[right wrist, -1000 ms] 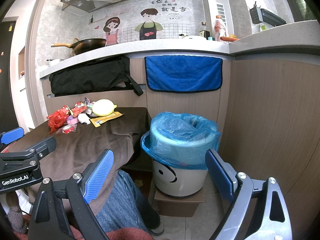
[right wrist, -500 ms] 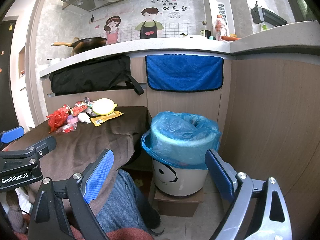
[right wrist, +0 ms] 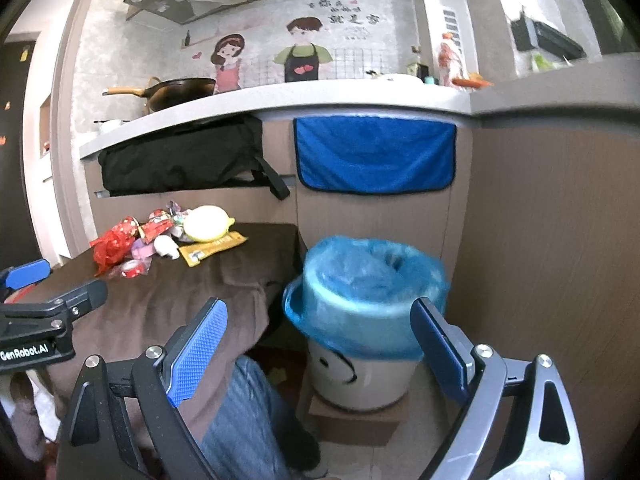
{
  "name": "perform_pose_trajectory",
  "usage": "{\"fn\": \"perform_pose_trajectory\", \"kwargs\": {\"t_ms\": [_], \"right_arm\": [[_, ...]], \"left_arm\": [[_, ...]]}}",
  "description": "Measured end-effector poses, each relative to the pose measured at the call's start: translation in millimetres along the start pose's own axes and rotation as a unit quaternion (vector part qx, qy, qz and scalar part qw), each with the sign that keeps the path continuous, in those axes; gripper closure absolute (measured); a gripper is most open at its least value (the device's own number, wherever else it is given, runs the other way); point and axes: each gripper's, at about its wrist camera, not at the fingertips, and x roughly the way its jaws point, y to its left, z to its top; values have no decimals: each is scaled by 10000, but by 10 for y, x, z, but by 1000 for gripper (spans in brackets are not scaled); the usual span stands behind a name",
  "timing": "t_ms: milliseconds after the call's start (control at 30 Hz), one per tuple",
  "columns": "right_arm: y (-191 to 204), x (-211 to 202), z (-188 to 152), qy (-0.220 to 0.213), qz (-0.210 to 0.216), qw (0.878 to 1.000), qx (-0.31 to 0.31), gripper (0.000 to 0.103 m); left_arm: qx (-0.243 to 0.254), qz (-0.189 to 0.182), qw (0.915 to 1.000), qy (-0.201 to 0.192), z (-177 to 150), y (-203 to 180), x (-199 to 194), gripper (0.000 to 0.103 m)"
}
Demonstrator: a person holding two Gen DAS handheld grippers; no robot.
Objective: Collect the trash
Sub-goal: 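Grasp the red plastic bag with the left gripper while the right gripper grasps the clear taped packet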
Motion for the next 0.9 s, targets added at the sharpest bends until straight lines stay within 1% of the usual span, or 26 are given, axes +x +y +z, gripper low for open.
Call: {"fn": "perform_pose_trajectory", "kwargs": {"t_ms": [33,67,133,233,300,333,400,500,533,567,633,733,800,867,900], "right_arm": [[29,64,74,-31,26,10000,-87,12],[54,118,137,-58,50,9999,-137,12],[99,234,258,-105,113,9997,-194,12],[177,450,414,-64,279,9993,-236,12],[242,618,500,-15,399,9989,-252,12],[277,690,527,10,428,9987,-267,12],[377,880,578,109,508,9982,-311,12],[531,1118,588,241,646,9969,-377,12],[592,1206,580,288,681,9964,-416,12],[651,1291,570,343,709,9959,-455,12],[772,1478,529,499,799,9942,-519,12],[940,1727,472,776,981,9906,-547,12],[1014,1811,441,875,1046,9889,-593,12],[1102,1878,411,923,1026,9878,-718,12],[1136,1907,401,928,1008,9875,-776,12]], "left_arm": [[-67,-51,10000,3,42,86,79,1],[-132,-11,9999,-5,75,168,146,1],[-236,185,9995,-34,150,366,312,1],[-346,522,9980,-83,221,674,526,1],[-472,644,9968,-17,267,936,699,3],[-604,718,9956,46,287,1115,794,8],[-885,852,9923,129,304,1422,930,12],[-1362,902,9865,152,338,1914,1135,12],[-1478,889,9848,223,353,2051,1231,12],[-1535,888,9838,280,371,2132,1315,12],[-1482,865,9844,398,415,2237,1525,12],[-1392,857,9853,508,457,2288,1834,12],[-1363,833,9854,590,476,2310,2025,12],[-1221,897,9857,739,478,2321,2224,13],[-1157,930,9857,796,470,2320,2290,15]]}}
